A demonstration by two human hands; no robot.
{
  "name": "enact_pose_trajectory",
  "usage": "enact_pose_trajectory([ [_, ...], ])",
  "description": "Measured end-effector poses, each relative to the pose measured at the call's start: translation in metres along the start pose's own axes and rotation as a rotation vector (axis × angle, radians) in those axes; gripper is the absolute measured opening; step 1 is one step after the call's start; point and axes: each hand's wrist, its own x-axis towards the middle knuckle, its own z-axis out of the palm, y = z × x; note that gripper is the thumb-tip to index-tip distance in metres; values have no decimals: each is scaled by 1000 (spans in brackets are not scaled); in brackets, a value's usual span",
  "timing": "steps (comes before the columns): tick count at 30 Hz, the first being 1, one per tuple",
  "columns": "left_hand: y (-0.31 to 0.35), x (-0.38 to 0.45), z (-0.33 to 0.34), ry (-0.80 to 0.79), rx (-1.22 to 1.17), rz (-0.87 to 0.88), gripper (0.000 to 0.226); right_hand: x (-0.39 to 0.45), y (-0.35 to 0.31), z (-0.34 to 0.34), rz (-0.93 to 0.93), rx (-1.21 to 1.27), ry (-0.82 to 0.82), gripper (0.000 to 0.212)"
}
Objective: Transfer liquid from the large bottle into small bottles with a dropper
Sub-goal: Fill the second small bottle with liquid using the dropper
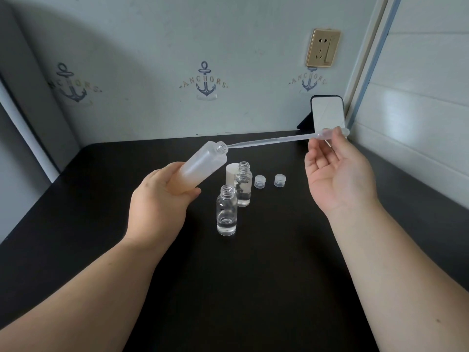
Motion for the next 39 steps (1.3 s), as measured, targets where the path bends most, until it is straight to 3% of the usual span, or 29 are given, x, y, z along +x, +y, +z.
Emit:
enact_pose_trajectory([
  [8, 3, 0, 0, -13, -108, -77, 33, 0, -3, -1, 5, 60, 50, 30],
  [31, 5, 0, 2, -47, -157, -149, 51, 1, -1, 0, 34, -31, 30, 16],
  [39, 20, -14, -14, 226, -268, -25, 25, 1, -2, 1, 36, -20, 9, 17],
])
